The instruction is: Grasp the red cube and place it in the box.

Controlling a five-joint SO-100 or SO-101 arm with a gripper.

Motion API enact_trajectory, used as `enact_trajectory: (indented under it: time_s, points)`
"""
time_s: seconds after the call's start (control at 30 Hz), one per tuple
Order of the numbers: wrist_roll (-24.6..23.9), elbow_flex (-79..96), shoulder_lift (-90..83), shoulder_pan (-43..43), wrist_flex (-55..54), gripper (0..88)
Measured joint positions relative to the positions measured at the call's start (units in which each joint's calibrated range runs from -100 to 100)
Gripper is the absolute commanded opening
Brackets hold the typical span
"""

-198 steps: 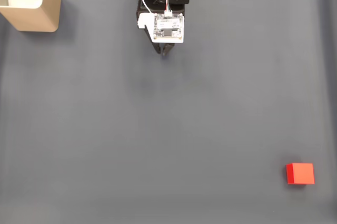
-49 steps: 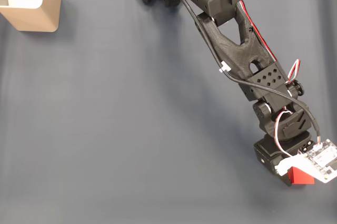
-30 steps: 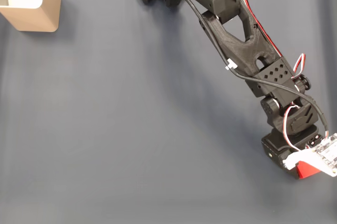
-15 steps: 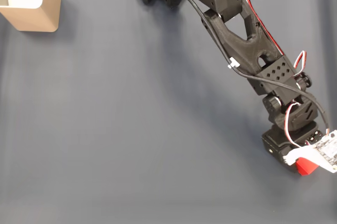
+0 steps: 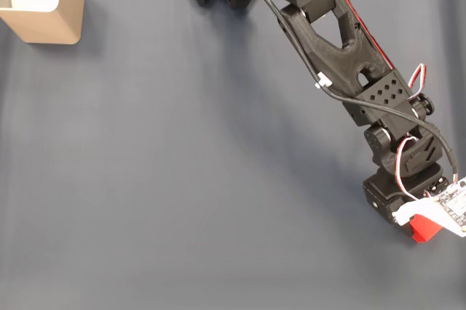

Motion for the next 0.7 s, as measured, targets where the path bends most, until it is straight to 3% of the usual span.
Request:
enact_trajectory:
  time_s: [0.7]
  points:
    - [1.86,3.80,-3.73,0.00,0.00,13.7]
